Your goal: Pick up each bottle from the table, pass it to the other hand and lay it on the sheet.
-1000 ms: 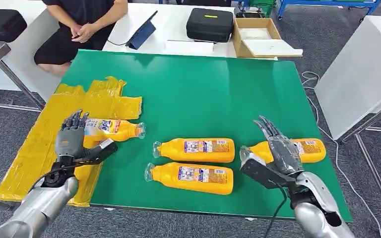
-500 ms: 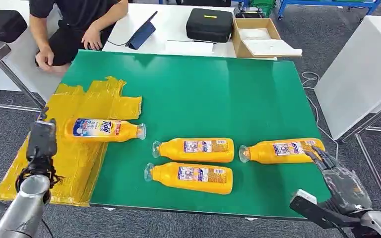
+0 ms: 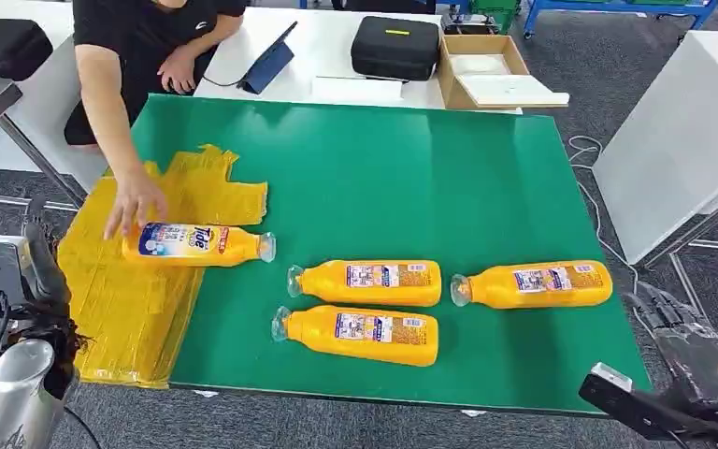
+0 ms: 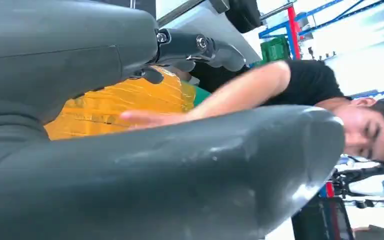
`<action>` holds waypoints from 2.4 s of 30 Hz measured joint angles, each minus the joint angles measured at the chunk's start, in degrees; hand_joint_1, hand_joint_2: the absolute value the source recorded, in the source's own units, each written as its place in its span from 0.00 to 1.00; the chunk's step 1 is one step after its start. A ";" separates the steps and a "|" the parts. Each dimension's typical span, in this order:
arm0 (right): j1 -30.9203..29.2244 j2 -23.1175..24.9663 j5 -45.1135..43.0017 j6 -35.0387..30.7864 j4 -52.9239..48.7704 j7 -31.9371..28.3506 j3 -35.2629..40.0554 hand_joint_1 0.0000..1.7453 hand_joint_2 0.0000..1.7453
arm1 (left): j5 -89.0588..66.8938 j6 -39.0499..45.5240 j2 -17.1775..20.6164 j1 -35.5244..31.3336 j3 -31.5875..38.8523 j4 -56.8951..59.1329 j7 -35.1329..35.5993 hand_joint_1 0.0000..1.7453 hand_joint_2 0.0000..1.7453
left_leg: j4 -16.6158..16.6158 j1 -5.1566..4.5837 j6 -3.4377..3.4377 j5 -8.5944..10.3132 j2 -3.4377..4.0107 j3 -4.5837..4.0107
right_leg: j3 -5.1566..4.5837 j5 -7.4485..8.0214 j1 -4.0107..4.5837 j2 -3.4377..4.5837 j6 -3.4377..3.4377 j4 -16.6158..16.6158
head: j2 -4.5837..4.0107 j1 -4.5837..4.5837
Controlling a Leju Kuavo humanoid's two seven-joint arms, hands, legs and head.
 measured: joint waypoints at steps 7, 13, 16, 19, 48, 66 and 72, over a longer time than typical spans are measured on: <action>-4.70 4.20 6.31 1.31 3.37 0.61 -0.09 0.00 1.00 | 0.54 0.24 -0.20 0.75 0.02 -2.53 -0.33 0.00 0.00 | 0.00 0.00 0.02 0.02 0.05 0.00 | 0.01 0.01 0.00 0.03 0.00 0.00 | 0.00 0.00; -12.12 6.97 12.28 2.58 10.52 0.41 1.98 0.00 1.00 | 0.28 0.85 -0.70 0.49 -0.42 -3.30 -0.02 0.00 0.00 | 0.00 0.00 0.01 0.05 0.23 0.03 | -0.04 0.10 0.01 0.22 -0.03 0.00 | 0.00 0.00; -15.50 8.88 15.47 2.62 15.15 0.98 3.63 0.00 1.00 | 0.68 1.05 -1.02 0.39 -0.79 -3.54 0.04 0.00 0.00 | 0.00 0.00 0.02 0.08 0.23 0.04 | -0.03 0.14 0.01 0.23 -0.10 0.00 | 0.00 0.00; -18.44 10.99 17.48 3.01 19.64 1.20 5.37 0.00 1.00 | 0.89 1.38 -1.31 0.34 -1.27 -3.89 0.00 0.00 0.00 | 0.00 0.00 0.00 0.10 0.23 0.04 | -0.02 0.16 0.01 0.24 -0.10 0.01 | 0.00 0.00; -33.60 13.75 23.43 -1.18 41.81 0.65 20.02 0.00 1.00 | 3.47 1.60 -2.27 -3.27 -2.03 -2.10 -1.05 0.00 0.00 | 0.00 0.01 0.01 0.17 0.17 -0.01 | 0.02 0.20 0.04 0.21 -0.07 0.03 | 0.00 0.02; -33.34 13.75 23.45 -1.14 41.42 0.87 20.87 0.00 1.00 | 3.47 1.73 -2.27 -3.14 -2.03 -2.10 -1.05 0.00 0.00 | 0.00 0.00 0.01 0.17 0.17 -0.01 | 0.02 0.20 0.04 0.21 -0.07 0.03 | 0.00 0.00; -33.33 13.75 23.45 -1.14 41.42 0.87 20.87 0.00 1.00 | 3.47 1.73 -2.27 -3.14 -2.01 -2.10 -1.05 0.00 0.00 | 0.00 0.00 0.01 0.17 0.17 -0.01 | 0.03 0.20 0.04 0.21 -0.06 0.03 | 0.00 0.00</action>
